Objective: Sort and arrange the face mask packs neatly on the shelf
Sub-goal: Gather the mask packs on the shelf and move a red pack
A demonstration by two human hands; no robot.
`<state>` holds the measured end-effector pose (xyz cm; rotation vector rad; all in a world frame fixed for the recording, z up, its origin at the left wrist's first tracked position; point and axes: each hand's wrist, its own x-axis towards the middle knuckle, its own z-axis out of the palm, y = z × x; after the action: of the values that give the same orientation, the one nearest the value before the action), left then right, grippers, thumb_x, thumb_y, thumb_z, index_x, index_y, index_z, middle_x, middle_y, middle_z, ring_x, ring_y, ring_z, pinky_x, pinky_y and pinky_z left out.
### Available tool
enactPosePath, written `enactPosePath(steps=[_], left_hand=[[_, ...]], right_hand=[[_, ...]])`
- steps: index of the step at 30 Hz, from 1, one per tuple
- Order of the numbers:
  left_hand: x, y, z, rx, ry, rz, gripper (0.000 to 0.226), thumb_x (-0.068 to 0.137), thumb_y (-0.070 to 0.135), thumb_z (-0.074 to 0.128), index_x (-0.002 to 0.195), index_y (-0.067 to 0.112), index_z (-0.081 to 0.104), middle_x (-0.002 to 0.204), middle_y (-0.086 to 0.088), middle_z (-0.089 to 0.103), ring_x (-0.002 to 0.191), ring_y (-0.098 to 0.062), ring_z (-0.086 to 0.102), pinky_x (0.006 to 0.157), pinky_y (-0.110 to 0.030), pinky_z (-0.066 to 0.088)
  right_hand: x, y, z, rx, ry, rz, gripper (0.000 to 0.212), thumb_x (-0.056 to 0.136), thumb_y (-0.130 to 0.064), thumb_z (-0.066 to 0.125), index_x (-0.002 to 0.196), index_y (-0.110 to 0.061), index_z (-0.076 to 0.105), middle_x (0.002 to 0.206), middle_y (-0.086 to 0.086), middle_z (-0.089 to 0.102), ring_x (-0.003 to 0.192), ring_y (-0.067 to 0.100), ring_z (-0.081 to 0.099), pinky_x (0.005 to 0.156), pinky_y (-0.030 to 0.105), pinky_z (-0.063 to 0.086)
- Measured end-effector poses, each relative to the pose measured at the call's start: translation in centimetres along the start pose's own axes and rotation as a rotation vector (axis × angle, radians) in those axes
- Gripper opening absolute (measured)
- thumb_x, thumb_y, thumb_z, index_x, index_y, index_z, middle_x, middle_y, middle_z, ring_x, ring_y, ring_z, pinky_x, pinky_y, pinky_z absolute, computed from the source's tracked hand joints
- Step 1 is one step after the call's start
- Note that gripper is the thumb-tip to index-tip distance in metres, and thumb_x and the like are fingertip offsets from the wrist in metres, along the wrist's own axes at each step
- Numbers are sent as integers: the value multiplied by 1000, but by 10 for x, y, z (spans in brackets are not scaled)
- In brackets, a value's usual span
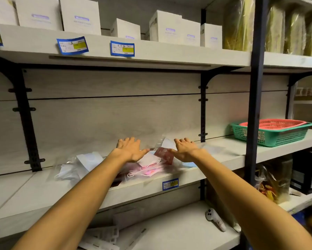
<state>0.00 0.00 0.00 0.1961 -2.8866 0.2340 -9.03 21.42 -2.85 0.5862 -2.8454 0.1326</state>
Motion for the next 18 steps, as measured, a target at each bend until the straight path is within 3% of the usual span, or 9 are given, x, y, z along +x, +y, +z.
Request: enactPosePath(steps=[4,10,13,16,18], left_hand=[[17,0,11,12,-55,-14,75,96,69,37,149,15,39,151,-15,46,135,-34,46,112,-47,35],[50,-15,34,-121,-230,-198,97,79,79,55,154,23,30,154,-11,44,138,-37,43,109,-43,36],[64,-24,53,-167,-212,-205,96,76,82,55,151,26,35,152,-7,48,135,-35,47,106,-43,41],[77,-31,67,-205,-152,-204,86,78,79,59,143,25,43,141,-4,58,123,-30,56,89,-37,43],[83,-34,72,-273,-118,-222,87,77,75,65,143,25,44,139,-3,60,121,-30,57,91,-37,45]], right_hand=[[22,10,14,41,-58,21,66,98,-63,42,137,-10,40,141,16,51,127,34,48,99,45,43],[68,22,31,199,-199,103,75,86,-74,49,127,-11,55,125,13,62,110,31,59,89,39,47],[83,22,46,255,-199,63,60,85,-71,55,113,-17,61,111,9,66,100,27,62,90,40,52],[98,20,61,268,-110,33,48,83,-67,61,99,-22,58,102,7,67,94,25,62,85,40,52],[106,18,68,331,-101,26,46,83,-61,65,100,-20,59,103,7,66,94,27,61,87,41,52]])
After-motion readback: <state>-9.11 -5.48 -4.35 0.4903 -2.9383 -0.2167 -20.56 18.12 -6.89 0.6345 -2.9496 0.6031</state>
